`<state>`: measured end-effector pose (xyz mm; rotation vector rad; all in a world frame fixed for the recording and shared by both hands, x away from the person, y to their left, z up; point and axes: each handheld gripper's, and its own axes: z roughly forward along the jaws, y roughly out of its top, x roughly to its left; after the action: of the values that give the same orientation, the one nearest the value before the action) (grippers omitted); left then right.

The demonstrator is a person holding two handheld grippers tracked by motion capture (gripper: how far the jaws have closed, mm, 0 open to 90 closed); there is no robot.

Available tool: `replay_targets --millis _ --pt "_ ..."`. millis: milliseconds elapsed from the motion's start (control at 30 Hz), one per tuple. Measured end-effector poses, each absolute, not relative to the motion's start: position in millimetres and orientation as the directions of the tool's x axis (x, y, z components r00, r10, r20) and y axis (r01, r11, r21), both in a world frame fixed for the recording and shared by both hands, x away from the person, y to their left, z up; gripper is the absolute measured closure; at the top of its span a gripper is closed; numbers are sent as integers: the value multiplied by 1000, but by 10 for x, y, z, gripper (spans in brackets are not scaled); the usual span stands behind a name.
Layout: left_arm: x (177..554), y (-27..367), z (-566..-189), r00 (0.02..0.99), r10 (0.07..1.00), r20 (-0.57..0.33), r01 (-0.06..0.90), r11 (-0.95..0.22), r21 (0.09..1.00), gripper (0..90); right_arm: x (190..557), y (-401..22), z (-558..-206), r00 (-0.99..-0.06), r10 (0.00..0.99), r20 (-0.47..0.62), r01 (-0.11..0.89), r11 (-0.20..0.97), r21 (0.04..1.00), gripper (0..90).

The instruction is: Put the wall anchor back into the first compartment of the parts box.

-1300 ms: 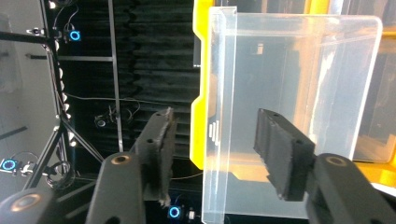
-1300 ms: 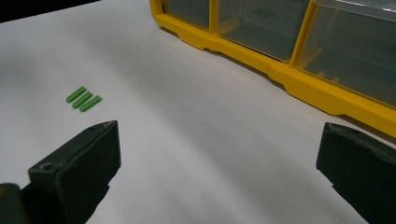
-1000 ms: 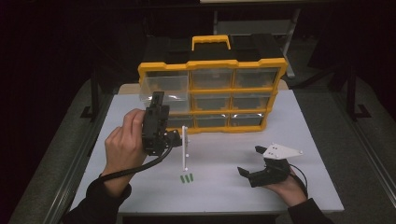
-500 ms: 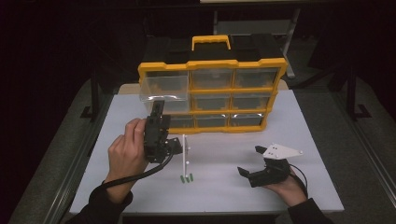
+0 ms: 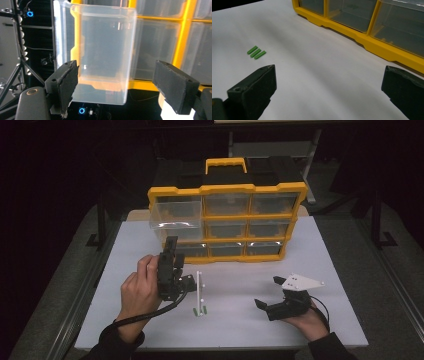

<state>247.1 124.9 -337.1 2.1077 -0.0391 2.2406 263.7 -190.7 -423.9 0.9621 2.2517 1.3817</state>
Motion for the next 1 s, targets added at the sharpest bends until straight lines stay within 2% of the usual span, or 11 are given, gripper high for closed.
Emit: replay_targets --millis 467,867,900,1000 --pt "2485 1247 -3600 -31 40 999 -70 -997 38 112 2628 -1896 -4238 -726 685 66 370 307 877 0" --pt "2569 1255 -3905 33 54 998 -75 -996 56 92 2629 -1907 -4229 -722 689 68 364 295 883 0" --pt "2565 1260 -3923 40 27 999 -63 -998 30 91 2630 -1906 -4233 -723 688 66 364 298 882 0" --pt "2583 1264 -3991 51 33 998 -55 -998 35 84 2626 -1910 -4233 -725 686 68 364 297 883 0"
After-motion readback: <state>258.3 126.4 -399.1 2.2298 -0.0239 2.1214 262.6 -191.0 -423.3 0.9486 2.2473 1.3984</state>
